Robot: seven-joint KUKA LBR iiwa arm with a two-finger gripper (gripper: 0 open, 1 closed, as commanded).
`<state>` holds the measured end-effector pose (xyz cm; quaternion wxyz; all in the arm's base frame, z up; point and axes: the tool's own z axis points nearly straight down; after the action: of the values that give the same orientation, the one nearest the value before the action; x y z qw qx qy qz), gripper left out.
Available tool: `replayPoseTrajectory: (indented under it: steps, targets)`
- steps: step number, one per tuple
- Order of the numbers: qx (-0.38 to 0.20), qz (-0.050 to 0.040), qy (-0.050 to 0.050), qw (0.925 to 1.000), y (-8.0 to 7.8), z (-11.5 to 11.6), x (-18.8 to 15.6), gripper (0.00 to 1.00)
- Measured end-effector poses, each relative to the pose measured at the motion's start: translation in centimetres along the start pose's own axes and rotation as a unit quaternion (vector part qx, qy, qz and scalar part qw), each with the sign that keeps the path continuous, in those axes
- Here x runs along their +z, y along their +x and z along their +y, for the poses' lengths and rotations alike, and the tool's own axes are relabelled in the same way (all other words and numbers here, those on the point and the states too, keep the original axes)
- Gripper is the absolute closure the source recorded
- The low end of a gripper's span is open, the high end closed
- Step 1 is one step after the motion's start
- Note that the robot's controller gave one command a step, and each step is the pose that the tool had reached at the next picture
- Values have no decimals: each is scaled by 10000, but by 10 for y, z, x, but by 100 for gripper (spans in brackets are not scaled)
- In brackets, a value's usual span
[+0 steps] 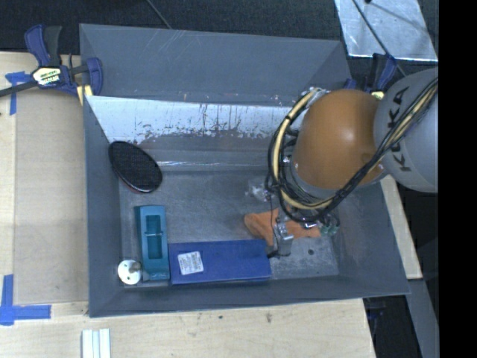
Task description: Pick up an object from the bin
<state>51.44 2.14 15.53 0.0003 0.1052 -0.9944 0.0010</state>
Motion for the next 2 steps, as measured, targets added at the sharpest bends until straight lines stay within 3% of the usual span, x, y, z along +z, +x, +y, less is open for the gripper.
replayPoseTrajectory:
  steps: [1, 2]
  targets:
    - [156, -30, -13, 9999, -12, -41, 12, 0]
    - [75, 9, -10, 10000, -5, -91, 90, 0]
